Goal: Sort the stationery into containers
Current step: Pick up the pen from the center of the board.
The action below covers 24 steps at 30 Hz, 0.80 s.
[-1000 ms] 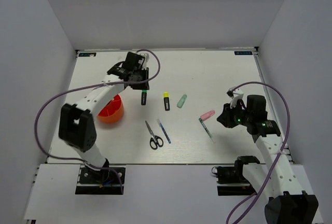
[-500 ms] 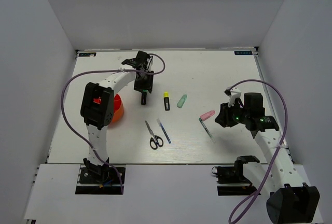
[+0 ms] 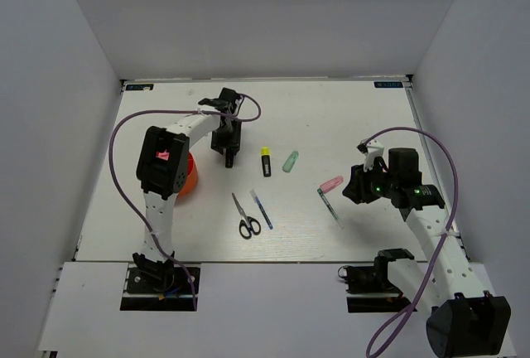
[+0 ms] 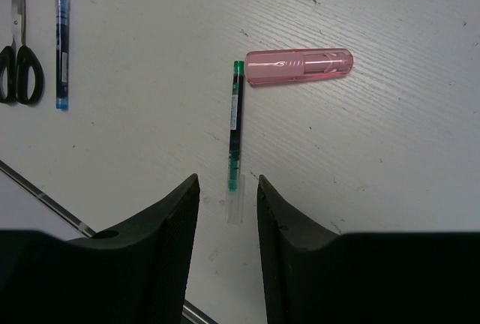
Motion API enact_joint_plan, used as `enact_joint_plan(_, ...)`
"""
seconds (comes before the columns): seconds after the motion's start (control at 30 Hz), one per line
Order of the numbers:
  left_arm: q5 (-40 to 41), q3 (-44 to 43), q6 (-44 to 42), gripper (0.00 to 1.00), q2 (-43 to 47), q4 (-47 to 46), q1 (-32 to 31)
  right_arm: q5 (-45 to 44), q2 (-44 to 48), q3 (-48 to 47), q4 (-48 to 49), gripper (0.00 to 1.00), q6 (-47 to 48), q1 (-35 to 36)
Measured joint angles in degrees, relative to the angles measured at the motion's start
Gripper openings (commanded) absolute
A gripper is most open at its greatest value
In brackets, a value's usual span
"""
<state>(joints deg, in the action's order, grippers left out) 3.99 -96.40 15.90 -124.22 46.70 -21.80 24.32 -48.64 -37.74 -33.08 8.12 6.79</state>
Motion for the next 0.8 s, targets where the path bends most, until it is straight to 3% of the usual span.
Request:
enact_joint_plan(0.27,2.6,-0.1,1.1,0.51,-0.5,-0.1,0.0,0.0,0.0,0.0,0.0,0.4,0.0,0.0)
enact_joint_plan(0.4,3.4,0.3,1.5,0.37,-0.5,-0.9,0.0,0.0,0.3,0.0,0.0,0.4,0.0,0.0)
enact_joint_plan(0.43,3.6,0.4,1.6,0.27,-0.5,-1.0,-0.1,0.1,0.3,0.0,0.0,0.4,0.0,0.0)
enact_joint_plan(0.53,4.0,0.8,1.6,0.1,-0.4,-1.5,-0.2,0.1,0.5,0.0,-0.1,0.4,0.0,0.0)
enact_joint_plan(0.63,4.0,1.4,1.7,0.02,0.1,-2.0,-0.2,0.1,0.8,0.0,0.0,0.43,0.0,0.0)
enact_joint_plan(0.7,3.9,2.6,1.9,0.01,0.9,-2.9,-0.2,0.2,1.0,0.0,-0.1,0.49,0.0,0.0)
enact_joint_plan(0.8,3.9,6.0,2.2,0.0,3.5,-3.5,-0.6,0.3,1.2,0.0,-0.1,0.51,0.1,0.0)
